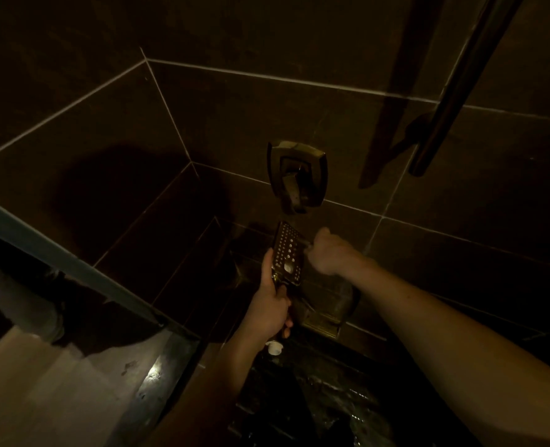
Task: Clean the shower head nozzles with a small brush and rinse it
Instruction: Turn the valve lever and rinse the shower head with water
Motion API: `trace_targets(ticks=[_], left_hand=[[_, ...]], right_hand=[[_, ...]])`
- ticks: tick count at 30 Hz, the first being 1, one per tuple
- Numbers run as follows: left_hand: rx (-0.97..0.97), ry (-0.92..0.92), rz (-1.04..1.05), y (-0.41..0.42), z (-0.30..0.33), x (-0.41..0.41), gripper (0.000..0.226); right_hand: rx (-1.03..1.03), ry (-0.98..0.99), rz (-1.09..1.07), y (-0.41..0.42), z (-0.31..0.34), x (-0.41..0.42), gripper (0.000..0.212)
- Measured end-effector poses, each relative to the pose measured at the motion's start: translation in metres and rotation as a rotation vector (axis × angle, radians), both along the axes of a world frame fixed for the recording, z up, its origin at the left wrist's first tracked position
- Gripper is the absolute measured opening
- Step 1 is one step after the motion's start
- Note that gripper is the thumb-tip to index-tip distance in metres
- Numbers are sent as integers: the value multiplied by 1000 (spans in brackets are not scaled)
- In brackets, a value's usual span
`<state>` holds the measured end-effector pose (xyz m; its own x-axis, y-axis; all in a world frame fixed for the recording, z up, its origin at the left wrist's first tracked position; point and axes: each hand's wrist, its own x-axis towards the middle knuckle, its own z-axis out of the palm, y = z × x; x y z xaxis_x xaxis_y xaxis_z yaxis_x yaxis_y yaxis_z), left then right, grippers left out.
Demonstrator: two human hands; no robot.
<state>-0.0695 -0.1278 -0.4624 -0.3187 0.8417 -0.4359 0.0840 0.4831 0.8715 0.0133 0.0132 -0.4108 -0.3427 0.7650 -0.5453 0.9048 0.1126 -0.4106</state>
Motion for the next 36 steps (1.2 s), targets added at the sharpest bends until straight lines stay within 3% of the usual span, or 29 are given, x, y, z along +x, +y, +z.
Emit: trace_targets(ticks=[9, 14, 20, 30, 36], left_hand=[[4, 75, -43, -3, -5, -1, 81], [18, 77, -13, -1, -7, -1, 82], [8, 80, 1, -1, -7, -3, 80], [5, 108, -48, -5, -9, -4, 79], [0, 95, -53, -3, -8, -5, 80]], right_hand=[[10, 70, 144, -20, 14, -6, 43], [-24, 33, 252, -33, 11, -6, 47], [-68, -35, 341, -29, 7, -2, 33], [9, -77, 133, 6, 3, 3, 46], [4, -9, 212, 6, 1, -6, 47]])
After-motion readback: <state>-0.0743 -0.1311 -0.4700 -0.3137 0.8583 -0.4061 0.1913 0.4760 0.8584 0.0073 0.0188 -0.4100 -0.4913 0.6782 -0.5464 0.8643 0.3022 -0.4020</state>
